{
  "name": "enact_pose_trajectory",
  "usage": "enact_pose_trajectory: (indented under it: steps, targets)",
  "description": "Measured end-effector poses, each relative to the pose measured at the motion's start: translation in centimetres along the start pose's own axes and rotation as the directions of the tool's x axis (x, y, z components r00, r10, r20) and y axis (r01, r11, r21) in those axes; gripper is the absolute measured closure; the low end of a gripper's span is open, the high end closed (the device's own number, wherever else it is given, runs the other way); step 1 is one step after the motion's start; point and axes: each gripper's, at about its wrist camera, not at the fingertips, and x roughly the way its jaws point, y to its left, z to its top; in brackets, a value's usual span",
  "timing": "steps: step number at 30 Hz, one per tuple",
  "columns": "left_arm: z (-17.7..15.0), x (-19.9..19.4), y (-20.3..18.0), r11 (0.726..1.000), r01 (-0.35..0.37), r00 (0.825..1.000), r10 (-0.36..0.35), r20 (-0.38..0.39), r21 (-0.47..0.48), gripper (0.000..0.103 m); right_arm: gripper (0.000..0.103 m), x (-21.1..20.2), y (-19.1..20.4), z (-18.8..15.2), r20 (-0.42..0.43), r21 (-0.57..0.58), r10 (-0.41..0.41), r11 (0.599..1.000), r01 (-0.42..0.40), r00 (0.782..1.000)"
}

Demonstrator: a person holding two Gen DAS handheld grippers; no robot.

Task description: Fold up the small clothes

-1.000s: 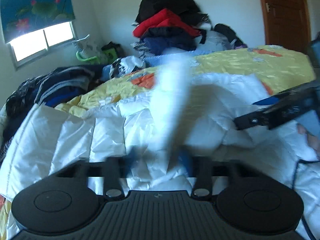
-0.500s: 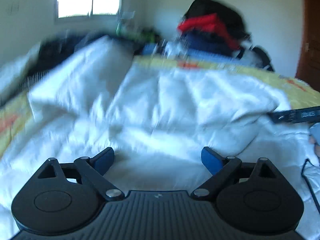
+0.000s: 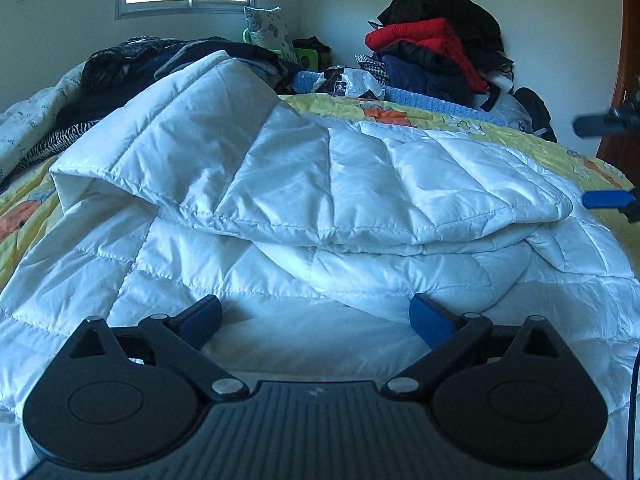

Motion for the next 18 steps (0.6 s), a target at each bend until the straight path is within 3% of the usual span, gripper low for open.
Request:
enact_pose_trajectory:
  steps: [3, 6, 10, 11, 12, 14, 18]
  targets:
    - [0.0, 0.0, 0.1, 1.0, 0.0, 1.0, 0.0, -0.003, -0.002, 0.001, 0.002, 2.2, 1.4, 0.3, -0.104, -0.012, 0.023, 1.0, -0.024, 0.994]
    - [0.0, 0.0, 0.2, 1.0, 0.002, 1.0, -0.002, -0.005, -0.006, 0.001, 0.004, 4.9, 2.1, -0.2, -0.216, -0.016, -0.024, 1.0, 0.021, 0.976]
    - [0.0, 0.1, 0.2, 1.0, 0.003, 1.0, -0.003, -0.007, -0.011, 0.0, 0.009, 6.3, 2.5, -1.1, -0.258, 0.038, 0.012, 0.999, -0.002, 0.966]
    - [0.1, 0.1, 0.2, 1.0, 0.003, 1.0, -0.003, -0.008, -0.013, 0.0, 0.018, 6.2, 2.6, -1.2, -0.249, 0.055, 0.019, 0.998, -0.005, 0.968]
    - [0.1, 0.1, 0.2, 1.0, 0.005, 1.0, -0.005, -0.01, -0.015, 0.0, 0.033, 6.1, 2.6, -1.1, -0.237, 0.071, 0.033, 0.997, -0.016, 0.971]
    - [0.0, 0.1, 0.2, 1.0, 0.007, 1.0, -0.008, -0.012, -0.019, 0.0, 0.047, 5.9, 2.3, -0.8, -0.237, 0.102, 0.042, 0.995, -0.018, 0.971]
    - [0.0, 0.0, 0.2, 1.0, 0.01, 1.0, -0.01, -0.013, -0.022, 0.0, 0.055, 5.8, 1.0, -0.6, -0.233, 0.176, 0.076, 0.984, -0.035, 0.97]
